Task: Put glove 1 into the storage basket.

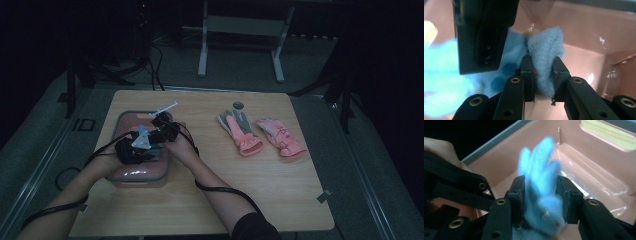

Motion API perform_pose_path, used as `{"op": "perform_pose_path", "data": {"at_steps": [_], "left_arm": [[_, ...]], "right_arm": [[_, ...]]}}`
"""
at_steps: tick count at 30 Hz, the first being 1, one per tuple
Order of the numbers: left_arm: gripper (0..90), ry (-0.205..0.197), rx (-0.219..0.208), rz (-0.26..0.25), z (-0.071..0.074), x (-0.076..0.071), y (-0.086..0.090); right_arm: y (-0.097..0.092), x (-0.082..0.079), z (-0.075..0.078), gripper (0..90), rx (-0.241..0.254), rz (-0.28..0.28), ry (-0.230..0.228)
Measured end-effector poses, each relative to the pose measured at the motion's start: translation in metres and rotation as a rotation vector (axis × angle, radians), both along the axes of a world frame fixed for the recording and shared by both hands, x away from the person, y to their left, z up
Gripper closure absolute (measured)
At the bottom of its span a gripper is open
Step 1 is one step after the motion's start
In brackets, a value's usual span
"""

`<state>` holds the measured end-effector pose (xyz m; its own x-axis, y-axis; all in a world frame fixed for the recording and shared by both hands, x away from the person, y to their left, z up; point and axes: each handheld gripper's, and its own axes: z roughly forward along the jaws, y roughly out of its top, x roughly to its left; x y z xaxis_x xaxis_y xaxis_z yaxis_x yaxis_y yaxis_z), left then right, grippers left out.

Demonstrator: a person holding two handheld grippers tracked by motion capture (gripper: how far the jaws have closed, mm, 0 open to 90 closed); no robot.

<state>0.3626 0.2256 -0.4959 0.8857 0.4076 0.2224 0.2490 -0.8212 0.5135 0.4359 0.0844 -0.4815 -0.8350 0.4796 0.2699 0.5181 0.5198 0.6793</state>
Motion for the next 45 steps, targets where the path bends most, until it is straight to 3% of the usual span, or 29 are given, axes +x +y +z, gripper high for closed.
{"op": "perform_pose_path", "data": {"at_steps": [3, 8, 9, 10, 13, 15, 17, 22, 25, 30, 32, 33, 37, 45], "left_arm": [[75.9, 0.006, -0.004, 0.009, -0.002, 0.000, -0.001], [68.4, 0.030, -0.003, 0.030, -0.002, 0.002, -0.002], [61.7, 0.045, -0.007, 0.035, -0.001, 0.002, -0.001], [51.8, 0.066, -0.035, 0.078, 0.003, 0.003, 0.000], [37.8, 0.066, -0.085, 0.139, 0.010, 0.001, 0.004], [34.7, 0.057, -0.106, 0.150, 0.012, -0.001, 0.006], [24.2, 0.064, -0.170, 0.173, 0.020, -0.005, 0.008], [7.2, 0.062, -0.197, 0.185, 0.032, -0.013, 0.002], [6.8, 0.056, -0.249, 0.194, 0.040, -0.018, -0.003], [6.8, 0.033, -0.288, 0.160, 0.048, -0.028, -0.018], [6.8, 0.042, -0.298, 0.148, 0.049, -0.029, -0.021], [6.7, 0.071, -0.328, 0.130, 0.050, -0.031, -0.029], [6.7, 0.051, -0.335, 0.102, 0.051, -0.037, -0.046], [6.8, 0.056, -0.331, 0.070, 0.048, -0.041, -0.076]], "right_arm": [[-0.004, 0.001, 0.001, 49.2, -0.006, -0.016, -0.008], [-0.014, 0.003, 0.004, 40.0, 0.038, -0.048, -0.002], [-0.016, 0.003, 0.005, 39.1, 0.046, -0.050, -0.001], [-0.018, 0.003, 0.007, 37.9, 0.049, -0.047, -0.007], [-0.026, -0.001, 0.014, 33.6, 0.070, -0.045, -0.017], [-0.029, -0.002, 0.016, 30.3, 0.082, -0.041, -0.020], [-0.038, -0.008, 0.021, 23.3, 0.100, -0.004, -0.017], [-0.053, -0.019, 0.030, 18.4, 0.117, 0.044, -0.031], [-0.064, -0.025, 0.033, 15.7, 0.125, 0.064, -0.047], [-0.084, -0.032, 0.037, 16.5, 0.132, 0.071, -0.079], [-0.088, -0.032, 0.037, 16.5, 0.127, 0.080, -0.080], [-0.096, -0.034, 0.036, 16.4, 0.126, 0.085, -0.092], [-0.112, -0.038, 0.033, 15.5, 0.116, 0.085, -0.104], [-0.145, -0.040, 0.023, 17.6, 0.095, 0.041, -0.091]]}}
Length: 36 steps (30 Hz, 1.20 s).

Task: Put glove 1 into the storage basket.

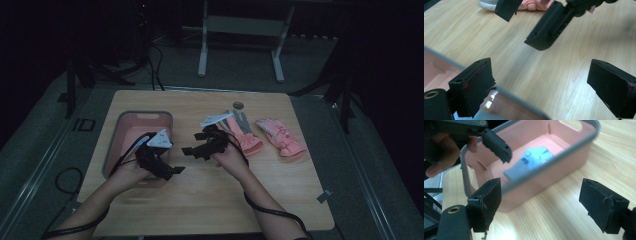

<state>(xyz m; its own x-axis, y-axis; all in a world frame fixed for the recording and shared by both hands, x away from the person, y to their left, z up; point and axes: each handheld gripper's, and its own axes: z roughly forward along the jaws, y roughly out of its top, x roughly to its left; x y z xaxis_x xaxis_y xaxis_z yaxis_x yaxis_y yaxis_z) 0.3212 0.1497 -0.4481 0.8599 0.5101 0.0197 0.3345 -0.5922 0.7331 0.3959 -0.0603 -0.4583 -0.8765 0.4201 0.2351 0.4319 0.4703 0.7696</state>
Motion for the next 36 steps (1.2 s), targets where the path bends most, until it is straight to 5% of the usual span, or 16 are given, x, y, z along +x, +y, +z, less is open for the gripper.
{"op": "perform_pose_path", "data": {"at_steps": [2, 9, 16, 23, 29, 33, 36], "left_arm": [[6.7, -0.010, -0.004, -0.013, -0.001, -0.002, -0.007], [6.7, 0.020, 0.004, -0.091, -0.012, -0.010, -0.032], [6.8, 0.052, 0.033, -0.167, -0.032, -0.017, -0.054], [6.7, 0.061, 0.056, -0.186, -0.052, -0.022, -0.071], [6.8, 0.097, 0.106, -0.220, -0.074, -0.027, -0.085], [6.5, 0.080, 0.152, -0.225, -0.086, -0.031, -0.090], [3.2, 0.066, 0.195, -0.230, -0.095, -0.033, -0.091]], "right_arm": [[-0.010, -0.001, -0.004, 16.1, -0.014, -0.006, 0.011], [-0.035, -0.010, -0.011, 15.6, -0.045, -0.010, -0.076], [-0.062, -0.016, -0.021, 15.0, -0.049, -0.019, -0.075], [-0.085, -0.022, -0.029, 12.5, -0.020, -0.052, -0.049], [-0.109, -0.027, -0.044, 12.6, -0.044, -0.098, -0.040], [-0.118, -0.033, -0.055, 12.6, -0.095, -0.099, -0.045], [-0.127, -0.037, -0.059, 13.5, -0.086, -0.104, -0.030]]}}
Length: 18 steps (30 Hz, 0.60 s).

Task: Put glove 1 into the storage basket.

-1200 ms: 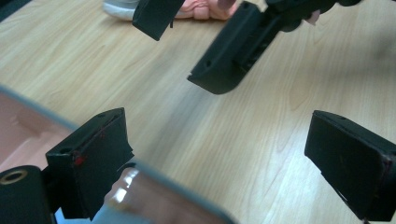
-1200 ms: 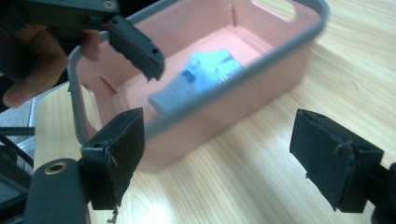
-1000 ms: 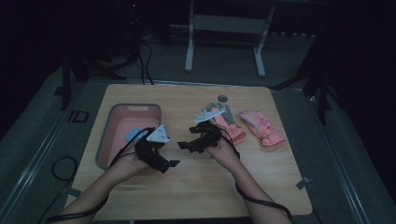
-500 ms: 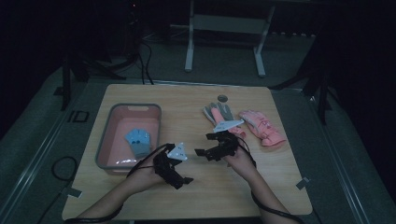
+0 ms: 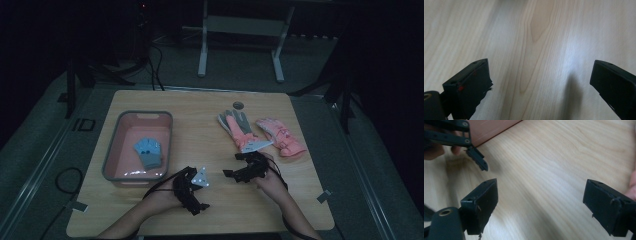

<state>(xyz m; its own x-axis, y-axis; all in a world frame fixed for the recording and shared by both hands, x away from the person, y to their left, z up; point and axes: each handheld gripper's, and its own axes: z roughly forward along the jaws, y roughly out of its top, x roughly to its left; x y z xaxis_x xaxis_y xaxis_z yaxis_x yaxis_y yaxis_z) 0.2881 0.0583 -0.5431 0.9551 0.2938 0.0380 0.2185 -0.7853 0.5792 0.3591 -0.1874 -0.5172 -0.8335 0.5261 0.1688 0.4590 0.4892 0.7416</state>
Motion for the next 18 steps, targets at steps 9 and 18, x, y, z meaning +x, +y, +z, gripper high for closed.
{"op": "perform_pose_path", "data": {"at_steps": [9, 18], "left_arm": [[2.4, -0.011, -0.049, 0.034, -0.012, -0.002, 0.008], [2.4, 0.044, -0.078, -0.019, -0.014, -0.002, 0.011]], "right_arm": [[-0.025, -0.007, -0.005, 13.8, 0.032, -0.020, -0.031], [-0.040, -0.009, -0.004, 14.0, 0.039, -0.038, -0.013]]}}
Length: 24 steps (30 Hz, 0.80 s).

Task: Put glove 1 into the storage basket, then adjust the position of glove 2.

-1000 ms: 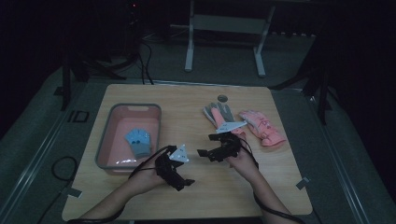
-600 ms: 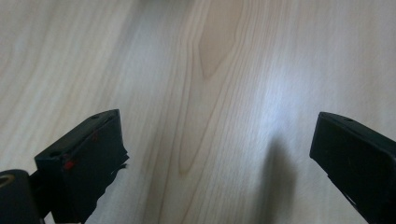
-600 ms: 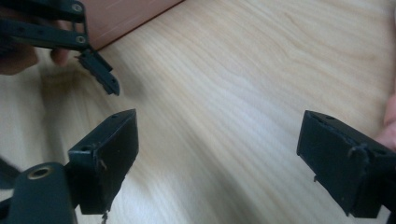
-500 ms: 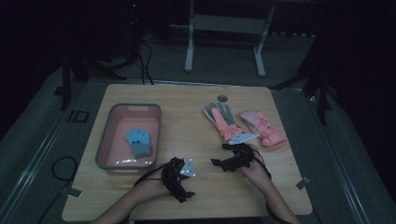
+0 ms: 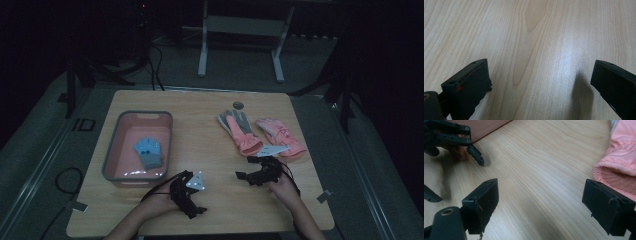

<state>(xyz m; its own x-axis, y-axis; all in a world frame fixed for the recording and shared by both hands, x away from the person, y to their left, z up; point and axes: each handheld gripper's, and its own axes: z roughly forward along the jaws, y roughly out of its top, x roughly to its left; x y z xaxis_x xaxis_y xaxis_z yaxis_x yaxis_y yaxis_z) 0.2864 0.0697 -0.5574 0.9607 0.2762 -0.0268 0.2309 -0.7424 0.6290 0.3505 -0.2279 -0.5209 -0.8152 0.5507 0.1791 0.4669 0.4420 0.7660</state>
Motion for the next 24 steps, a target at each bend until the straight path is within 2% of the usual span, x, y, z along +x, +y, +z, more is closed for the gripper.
{"op": "perform_pose_path", "data": {"at_steps": [2, 4, 7, 9, 12, 15, 17, 18, 19, 20, 22, 23, 24], "left_arm": [[2.4, -0.013, -0.002, -0.006, -0.001, -0.001, 0.000], [2.4, -0.006, -0.007, -0.008, -0.001, -0.001, 0.001], [2.4, -0.013, -0.010, -0.015, -0.001, -0.002, 0.002], [2.4, -0.014, -0.016, -0.016, -0.001, -0.002, 0.002], [2.4, -0.010, -0.022, -0.012, -0.002, -0.002, 0.003], [2.4, 0.001, -0.028, -0.012, -0.002, -0.002, 0.003], [2.4, -0.009, -0.023, -0.011, -0.003, -0.002, 0.003], [2.4, -0.009, -0.025, -0.008, -0.003, -0.002, 0.003], [2.4, -0.009, -0.029, -0.007, -0.003, -0.002, 0.003], [2.4, -0.007, -0.034, -0.006, -0.003, -0.002, 0.003], [2.4, -0.017, -0.029, -0.007, -0.003, -0.002, 0.004], [2.4, -0.021, -0.023, -0.003, -0.004, -0.002, 0.004], [2.4, -0.021, -0.024, 0.004, -0.004, -0.002, 0.004]], "right_arm": [[-0.002, 0.000, 0.000, 13.9, -0.006, 0.003, 0.008], [-0.003, -0.001, 0.002, 13.7, -0.009, -0.008, 0.002], [-0.006, -0.001, 0.005, 11.9, 0.022, -0.017, 0.017], [-0.007, -0.002, 0.007, 11.2, 0.006, -0.033, -0.014], [-0.009, -0.003, 0.011, 11.3, 0.006, -0.042, -0.025], [-0.012, -0.002, 0.016, 20.1, -0.006, -0.060, -0.064], [-0.016, 0.000, 0.020, 29.1, -0.023, -0.086, -0.080], [-0.017, 0.003, 0.021, 31.5, -0.034, -0.104, -0.080], [-0.020, 0.007, 0.023, 41.7, -0.048, -0.123, -0.081], [-0.021, 0.009, 0.025, 45.5, -0.051, -0.129, -0.073], [-0.024, 0.015, 0.028, 48.5, -0.048, -0.153, -0.071], [-0.025, 0.020, 0.029, 53.4, -0.052, -0.162, -0.069], [-0.026, 0.024, 0.030, 53.3, -0.054, -0.165, -0.067]]}}
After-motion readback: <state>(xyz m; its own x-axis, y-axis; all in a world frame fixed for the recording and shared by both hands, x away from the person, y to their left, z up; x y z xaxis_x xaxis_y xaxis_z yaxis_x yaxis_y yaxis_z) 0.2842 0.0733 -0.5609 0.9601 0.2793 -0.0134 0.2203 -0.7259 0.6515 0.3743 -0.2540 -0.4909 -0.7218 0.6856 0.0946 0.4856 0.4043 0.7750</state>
